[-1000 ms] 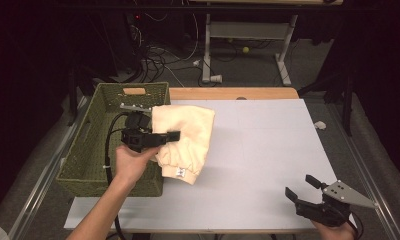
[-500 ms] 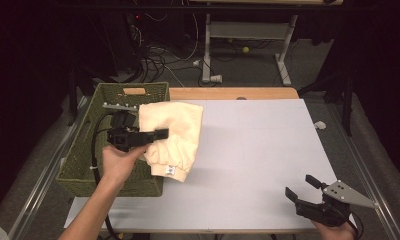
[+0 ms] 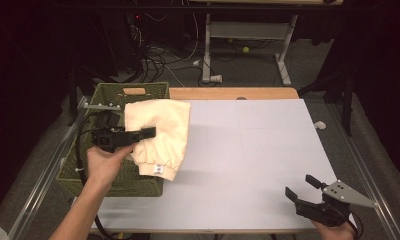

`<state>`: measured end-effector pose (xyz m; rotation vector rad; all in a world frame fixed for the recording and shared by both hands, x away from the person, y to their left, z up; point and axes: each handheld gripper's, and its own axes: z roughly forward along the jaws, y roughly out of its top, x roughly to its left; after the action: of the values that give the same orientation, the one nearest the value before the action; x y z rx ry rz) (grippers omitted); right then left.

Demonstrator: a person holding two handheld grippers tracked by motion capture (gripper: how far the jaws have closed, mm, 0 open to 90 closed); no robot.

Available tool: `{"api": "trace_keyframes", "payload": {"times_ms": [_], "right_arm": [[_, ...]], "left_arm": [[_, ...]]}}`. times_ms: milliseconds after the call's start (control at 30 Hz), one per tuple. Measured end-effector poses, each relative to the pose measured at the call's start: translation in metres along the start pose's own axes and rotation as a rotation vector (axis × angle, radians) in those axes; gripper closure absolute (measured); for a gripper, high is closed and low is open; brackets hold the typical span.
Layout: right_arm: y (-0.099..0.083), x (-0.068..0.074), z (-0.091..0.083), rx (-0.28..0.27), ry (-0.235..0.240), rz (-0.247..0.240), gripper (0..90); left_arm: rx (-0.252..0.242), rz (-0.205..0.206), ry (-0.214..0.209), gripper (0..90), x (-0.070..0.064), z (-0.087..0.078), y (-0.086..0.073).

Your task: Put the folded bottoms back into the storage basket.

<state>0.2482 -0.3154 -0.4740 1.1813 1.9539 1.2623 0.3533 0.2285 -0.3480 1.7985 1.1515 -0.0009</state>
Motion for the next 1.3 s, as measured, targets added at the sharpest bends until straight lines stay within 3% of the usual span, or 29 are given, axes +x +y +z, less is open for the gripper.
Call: {"api": "trace_keyframes", "payload": {"times_ms": [700, 1000, 1200, 1300], "right_arm": [[0.0, 0.0, 0.0, 0.002, -0.005, -0.001, 19.4], [0.0, 0.0, 0.0, 0.004, -0.009, 0.003, 19.4], [0.0, 0.0, 0.0, 0.004, -0.009, 0.007, 19.4], [0.0, 0.0, 0.0, 0.004, -0.01, 0.006, 19.4]], "left_arm": [[-0.064, -0.068, 0.063, 59.3, 0.024, -0.037, -0.012], [-0.071, -0.09, 0.133, 59.3, 0.039, -0.049, -0.014], [-0.075, -0.114, 0.171, 59.2, 0.05, -0.051, -0.014], [-0.069, -0.114, 0.21, 59.2, 0.056, -0.048, -0.014]]}}
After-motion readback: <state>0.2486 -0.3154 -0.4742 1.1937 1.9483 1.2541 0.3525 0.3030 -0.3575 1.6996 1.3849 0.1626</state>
